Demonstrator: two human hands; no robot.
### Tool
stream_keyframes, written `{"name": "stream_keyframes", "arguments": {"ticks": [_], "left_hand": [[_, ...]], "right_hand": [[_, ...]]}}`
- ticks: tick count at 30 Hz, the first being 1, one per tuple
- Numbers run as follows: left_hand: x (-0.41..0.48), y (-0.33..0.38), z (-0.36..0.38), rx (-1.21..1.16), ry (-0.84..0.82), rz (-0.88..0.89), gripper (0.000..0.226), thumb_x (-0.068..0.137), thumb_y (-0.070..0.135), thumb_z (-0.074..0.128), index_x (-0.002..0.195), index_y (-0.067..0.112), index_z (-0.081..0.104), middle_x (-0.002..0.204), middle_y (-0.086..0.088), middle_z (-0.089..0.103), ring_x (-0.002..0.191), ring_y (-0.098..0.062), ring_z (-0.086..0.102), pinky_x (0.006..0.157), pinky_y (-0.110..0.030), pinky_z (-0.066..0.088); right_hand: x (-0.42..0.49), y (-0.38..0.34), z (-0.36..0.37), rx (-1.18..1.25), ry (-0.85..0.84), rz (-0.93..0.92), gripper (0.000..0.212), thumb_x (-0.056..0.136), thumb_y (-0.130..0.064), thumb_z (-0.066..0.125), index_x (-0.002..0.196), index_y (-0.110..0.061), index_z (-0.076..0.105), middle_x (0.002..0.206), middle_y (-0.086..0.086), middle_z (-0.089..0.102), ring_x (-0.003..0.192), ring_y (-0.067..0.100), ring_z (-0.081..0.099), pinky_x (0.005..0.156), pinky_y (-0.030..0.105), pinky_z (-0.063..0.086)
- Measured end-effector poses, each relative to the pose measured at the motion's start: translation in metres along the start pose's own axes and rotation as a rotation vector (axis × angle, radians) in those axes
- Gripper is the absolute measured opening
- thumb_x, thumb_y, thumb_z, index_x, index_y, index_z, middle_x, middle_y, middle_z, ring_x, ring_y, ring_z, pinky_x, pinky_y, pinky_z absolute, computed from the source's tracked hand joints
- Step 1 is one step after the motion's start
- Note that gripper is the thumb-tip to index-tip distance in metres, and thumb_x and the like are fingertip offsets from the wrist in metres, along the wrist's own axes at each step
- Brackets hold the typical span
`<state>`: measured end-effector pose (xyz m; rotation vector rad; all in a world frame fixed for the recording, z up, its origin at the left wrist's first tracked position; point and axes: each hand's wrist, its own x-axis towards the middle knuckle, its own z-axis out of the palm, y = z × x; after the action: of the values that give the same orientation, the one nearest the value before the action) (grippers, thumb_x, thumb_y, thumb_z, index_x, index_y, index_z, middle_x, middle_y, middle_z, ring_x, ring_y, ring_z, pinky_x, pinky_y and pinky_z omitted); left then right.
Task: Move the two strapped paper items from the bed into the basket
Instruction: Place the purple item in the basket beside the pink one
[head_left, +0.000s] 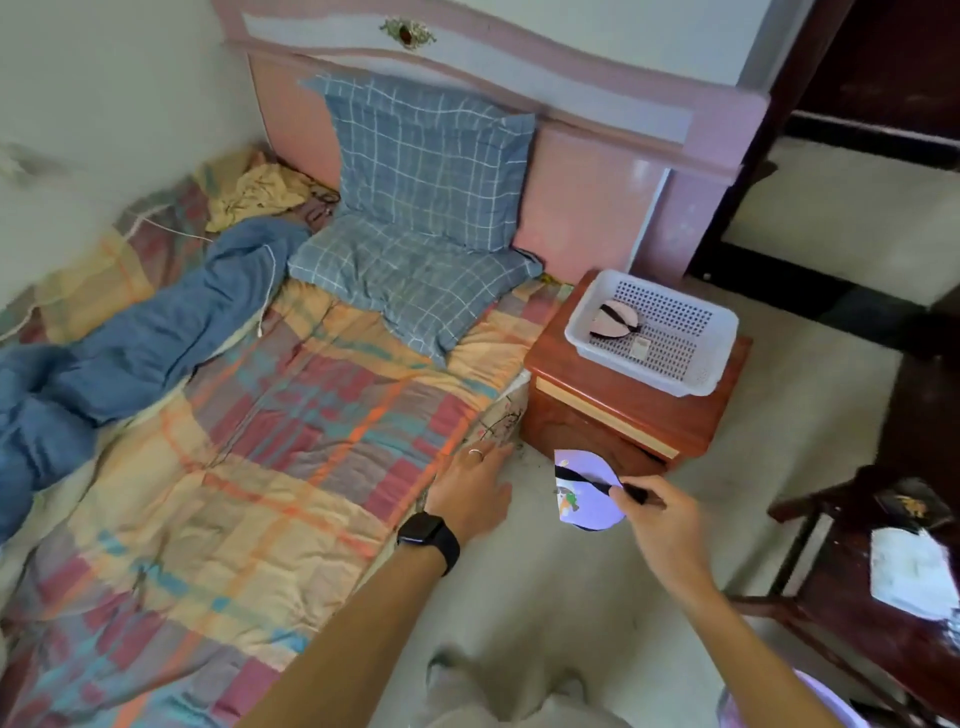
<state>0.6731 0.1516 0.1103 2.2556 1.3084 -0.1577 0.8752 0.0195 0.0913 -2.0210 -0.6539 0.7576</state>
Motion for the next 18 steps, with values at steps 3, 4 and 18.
{"name": "stream_keyframes", "arguments": {"ticks": [3, 4, 18], "left_hand": [[0.051, 0.023, 0.001, 0.051, -0.039, 0.055, 0.057, 0.093, 0.034, 0.047, 0.149, 0.030, 0.032, 0.155, -0.005, 0.036, 0.141, -0.030, 0.031, 0.114, -0.045, 0.031], [0.068, 0.030, 0.001, 0.065, -0.048, 0.070, 0.057, 0.094, 0.035, 0.046, 0.149, 0.030, 0.032, 0.156, -0.004, 0.036, 0.142, -0.029, 0.030, 0.115, -0.045, 0.030], [0.317, 0.091, 0.013, 0.144, -0.209, 0.106, 0.071, 0.094, 0.043, 0.045, 0.155, 0.028, 0.012, 0.165, -0.003, 0.007, 0.151, -0.026, -0.001, 0.121, -0.052, 0.004]], "right_hand": [[0.042, -0.002, -0.018, 0.003, 0.077, 0.033, 0.011, 0.077, -0.023, 0.078, 0.086, -0.027, 0.074, 0.082, -0.007, 0.073, 0.081, 0.020, 0.067, 0.080, 0.035, 0.053], [0.057, -0.002, -0.022, 0.010, 0.095, 0.037, 0.011, 0.077, -0.022, 0.078, 0.087, -0.025, 0.075, 0.083, -0.006, 0.073, 0.081, 0.020, 0.067, 0.081, 0.035, 0.052], [0.278, -0.009, -0.039, -0.065, 0.256, 0.239, 0.018, 0.082, -0.027, 0.073, 0.097, -0.018, 0.072, 0.087, -0.005, 0.070, 0.085, 0.016, 0.064, 0.075, 0.027, 0.046]]}}
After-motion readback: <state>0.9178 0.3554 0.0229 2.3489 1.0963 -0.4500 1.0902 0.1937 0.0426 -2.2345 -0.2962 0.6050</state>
